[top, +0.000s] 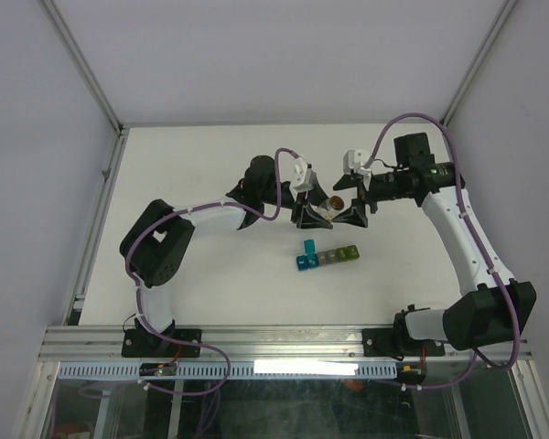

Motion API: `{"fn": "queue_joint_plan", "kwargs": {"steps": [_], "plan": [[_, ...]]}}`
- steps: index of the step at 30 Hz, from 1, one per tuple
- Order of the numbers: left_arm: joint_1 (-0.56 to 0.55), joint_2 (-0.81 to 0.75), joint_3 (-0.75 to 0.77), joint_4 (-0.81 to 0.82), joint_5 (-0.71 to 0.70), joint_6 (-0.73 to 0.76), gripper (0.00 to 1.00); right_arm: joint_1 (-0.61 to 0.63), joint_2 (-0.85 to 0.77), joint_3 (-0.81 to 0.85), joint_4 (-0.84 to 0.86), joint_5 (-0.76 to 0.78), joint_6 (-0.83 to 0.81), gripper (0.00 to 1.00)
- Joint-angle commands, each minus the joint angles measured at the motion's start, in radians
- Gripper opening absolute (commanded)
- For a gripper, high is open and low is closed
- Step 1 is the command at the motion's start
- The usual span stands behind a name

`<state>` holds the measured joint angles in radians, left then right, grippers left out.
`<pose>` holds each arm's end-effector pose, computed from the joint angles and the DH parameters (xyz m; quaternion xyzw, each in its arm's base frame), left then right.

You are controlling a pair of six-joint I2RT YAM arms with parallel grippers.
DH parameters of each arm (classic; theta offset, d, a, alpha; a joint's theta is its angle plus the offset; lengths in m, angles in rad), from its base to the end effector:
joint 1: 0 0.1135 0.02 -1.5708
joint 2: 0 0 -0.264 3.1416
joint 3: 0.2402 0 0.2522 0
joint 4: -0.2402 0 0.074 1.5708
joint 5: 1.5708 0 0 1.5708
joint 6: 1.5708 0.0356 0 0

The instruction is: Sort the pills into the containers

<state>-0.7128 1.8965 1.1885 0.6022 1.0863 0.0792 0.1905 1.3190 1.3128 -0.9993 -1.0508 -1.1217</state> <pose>0.2969 -0.2983 0.2403 0.5644 0.4539 -0.5435 0.4243 0.2383 0.0774 0.3502 -0.6176 0.5730 0.3221 0.4318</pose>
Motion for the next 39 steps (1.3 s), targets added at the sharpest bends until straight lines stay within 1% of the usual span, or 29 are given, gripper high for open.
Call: {"fn": "queue_joint_plan", "kwargs": {"steps": [1,5,8,12,14,15,16,18,21,23,26,28,32,33,34,37,39], "plan": [[-0.002,-0.007,0.043,0.019,0.059,0.027,0.00,0.031,-0.012,0.022,0.025,0.005,0.023,0.75],[-0.001,-0.008,0.045,0.019,0.057,0.023,0.00,0.040,-0.019,0.010,0.047,0.022,0.052,0.61],[-0.002,-0.011,0.042,0.025,0.045,0.021,0.00,0.041,-0.027,-0.006,0.063,0.041,0.073,0.59],[-0.001,-0.010,0.039,0.035,0.030,0.019,0.00,0.041,-0.035,-0.018,0.076,0.055,0.093,0.59],[-0.001,-0.012,0.035,0.043,0.028,0.013,0.00,0.041,-0.036,-0.021,0.076,0.056,0.096,0.56],[-0.002,-0.013,0.032,0.051,0.028,0.009,0.00,0.042,-0.037,-0.022,0.076,0.053,0.098,0.52],[-0.001,-0.014,0.028,0.059,0.023,0.004,0.00,0.043,-0.039,-0.025,0.079,0.052,0.105,0.43],[-0.002,-0.017,0.019,0.084,-0.002,-0.003,0.00,0.043,-0.048,-0.030,0.093,0.048,0.128,0.31],[-0.003,-0.027,0.002,0.109,-0.114,-0.012,0.00,0.043,-0.068,-0.049,0.160,0.060,0.217,0.19],[-0.013,-0.039,-0.011,0.103,-0.270,0.004,0.00,0.041,-0.081,-0.069,0.227,0.102,0.320,0.13],[-0.036,-0.049,-0.011,0.057,-0.486,0.056,0.00,0.030,-0.086,-0.097,0.288,0.136,0.432,0.07],[-0.040,-0.047,-0.006,0.050,-0.548,0.062,0.00,0.023,-0.092,-0.115,0.318,0.135,0.479,0.05],[-0.043,-0.051,-0.016,0.071,-0.549,0.054,0.00,-0.005,-0.107,-0.138,0.358,0.106,0.522,0.01],[-0.043,-0.054,-0.022,0.083,-0.542,0.050,0.05,-0.012,-0.107,-0.139,0.360,0.100,0.527,0.00],[-0.042,-0.058,-0.033,0.108,-0.527,0.041,0.22,-0.018,-0.107,-0.142,0.362,0.092,0.531,0.00],[-0.039,-0.070,-0.078,0.199,-0.468,0.005,0.66,-0.036,-0.111,-0.155,0.370,0.070,0.537,0.00],[-0.031,-0.081,-0.107,0.266,-0.427,-0.029,0.89,-0.053,-0.118,-0.169,0.382,0.060,0.543,0.00]]}}
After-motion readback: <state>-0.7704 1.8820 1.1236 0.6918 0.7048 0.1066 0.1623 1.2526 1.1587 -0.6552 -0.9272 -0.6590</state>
